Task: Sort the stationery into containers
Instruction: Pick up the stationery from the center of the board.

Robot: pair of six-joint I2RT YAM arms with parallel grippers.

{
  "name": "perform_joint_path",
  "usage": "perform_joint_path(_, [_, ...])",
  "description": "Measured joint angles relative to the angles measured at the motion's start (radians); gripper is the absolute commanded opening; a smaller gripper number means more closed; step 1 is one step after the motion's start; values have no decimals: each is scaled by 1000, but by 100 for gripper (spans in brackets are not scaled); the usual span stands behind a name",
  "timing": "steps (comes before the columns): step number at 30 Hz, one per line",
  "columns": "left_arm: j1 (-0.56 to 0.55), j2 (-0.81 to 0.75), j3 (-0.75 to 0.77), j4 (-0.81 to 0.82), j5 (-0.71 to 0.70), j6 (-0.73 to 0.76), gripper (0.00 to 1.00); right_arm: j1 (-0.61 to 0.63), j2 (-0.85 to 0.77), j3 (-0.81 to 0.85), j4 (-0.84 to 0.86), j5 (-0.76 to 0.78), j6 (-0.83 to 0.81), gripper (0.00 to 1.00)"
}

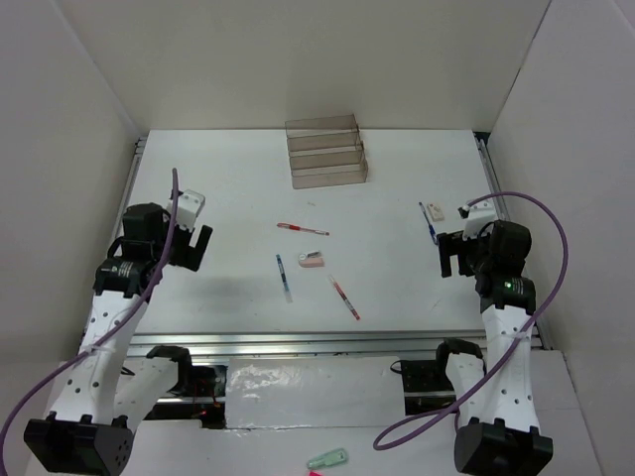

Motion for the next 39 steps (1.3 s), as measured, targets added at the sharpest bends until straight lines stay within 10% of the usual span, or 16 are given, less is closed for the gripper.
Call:
perform_joint_path(15, [31, 309, 391, -229, 29, 331, 98, 3, 39, 0, -19, -25, -27, 100])
perform_joint_path(26, [356, 533, 650, -499, 268, 920, 61, 9, 79, -5, -19, -47, -35, 100])
perform_joint_path(33, [488, 609, 672, -607, 407, 1280, 64, 17, 103, -20, -19, -48, -35, 100])
perform_joint_path(39, [464, 599, 563, -624, 447, 1432, 89, 26, 130, -24, -18, -48, -34, 100])
